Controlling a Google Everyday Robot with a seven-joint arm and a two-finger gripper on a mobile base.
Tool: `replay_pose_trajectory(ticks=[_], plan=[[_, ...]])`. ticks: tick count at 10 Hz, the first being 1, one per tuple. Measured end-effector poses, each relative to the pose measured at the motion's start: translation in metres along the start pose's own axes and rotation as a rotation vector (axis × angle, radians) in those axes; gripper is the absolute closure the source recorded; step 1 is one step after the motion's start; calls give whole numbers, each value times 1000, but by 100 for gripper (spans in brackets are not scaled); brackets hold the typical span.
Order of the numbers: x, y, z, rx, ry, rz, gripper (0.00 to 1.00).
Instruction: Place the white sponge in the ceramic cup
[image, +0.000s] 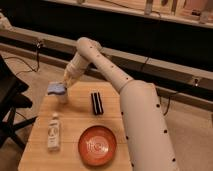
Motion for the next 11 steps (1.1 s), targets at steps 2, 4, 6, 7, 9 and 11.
replay_pose_trajectory(ticks=[2,4,6,7,9,11], plan=[[1,-1,0,-3,6,6,74],[7,2,-3,-3,20,21,55],[9,4,-3,-8,21,32,32],[9,4,-1,-12,18,34,22],[9,5,-1,-15,21,38,20],[9,4,-2,-13,21,35,32]])
